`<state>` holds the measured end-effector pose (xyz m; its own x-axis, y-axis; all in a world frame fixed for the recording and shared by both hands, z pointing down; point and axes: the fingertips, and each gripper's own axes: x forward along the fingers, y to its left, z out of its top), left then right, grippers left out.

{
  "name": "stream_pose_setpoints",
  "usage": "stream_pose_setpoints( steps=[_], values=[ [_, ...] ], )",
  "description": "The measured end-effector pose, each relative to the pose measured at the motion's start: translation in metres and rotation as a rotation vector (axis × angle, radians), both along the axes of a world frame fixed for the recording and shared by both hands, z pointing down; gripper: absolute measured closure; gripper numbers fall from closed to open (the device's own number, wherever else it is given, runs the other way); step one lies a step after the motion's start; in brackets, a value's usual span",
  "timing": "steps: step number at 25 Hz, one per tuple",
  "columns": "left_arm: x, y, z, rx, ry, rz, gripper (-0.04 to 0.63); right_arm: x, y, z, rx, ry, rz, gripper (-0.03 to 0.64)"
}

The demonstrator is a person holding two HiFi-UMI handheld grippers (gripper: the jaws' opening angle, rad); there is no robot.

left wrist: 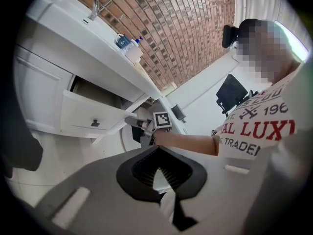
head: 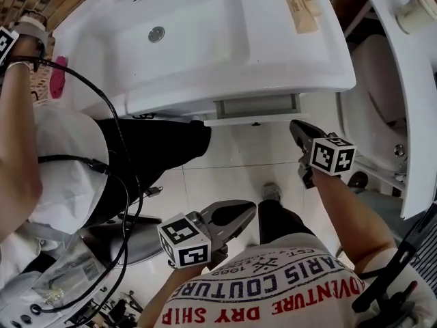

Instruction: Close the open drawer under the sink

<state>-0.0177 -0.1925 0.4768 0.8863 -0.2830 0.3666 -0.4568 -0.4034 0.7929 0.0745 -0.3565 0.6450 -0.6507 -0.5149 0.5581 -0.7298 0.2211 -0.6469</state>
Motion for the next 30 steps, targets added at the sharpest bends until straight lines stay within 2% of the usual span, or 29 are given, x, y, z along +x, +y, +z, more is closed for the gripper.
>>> stream_pose_setpoints(
  steps=[16, 24, 30],
  values=[
    [-0.003, -0.013, 0.010, -0.003, -0.005, -0.007, 0.611, -0.005, -0.080, -0.003, 0.025, -0.064, 0.116, 0.607],
    [-0.008, -0.006, 0.015, -0.014, -0.022, -0.024, 0.611, -0.006, -0.085, -0.004, 0.044, -0.045, 0.091, 0.606],
    [0.002, 0.008, 0.009, -0.004, 0.017, -0.010, 0.611, 0.014, -0.061, -0.004, -0.011, -0.162, 0.109, 0.607]
  ],
)
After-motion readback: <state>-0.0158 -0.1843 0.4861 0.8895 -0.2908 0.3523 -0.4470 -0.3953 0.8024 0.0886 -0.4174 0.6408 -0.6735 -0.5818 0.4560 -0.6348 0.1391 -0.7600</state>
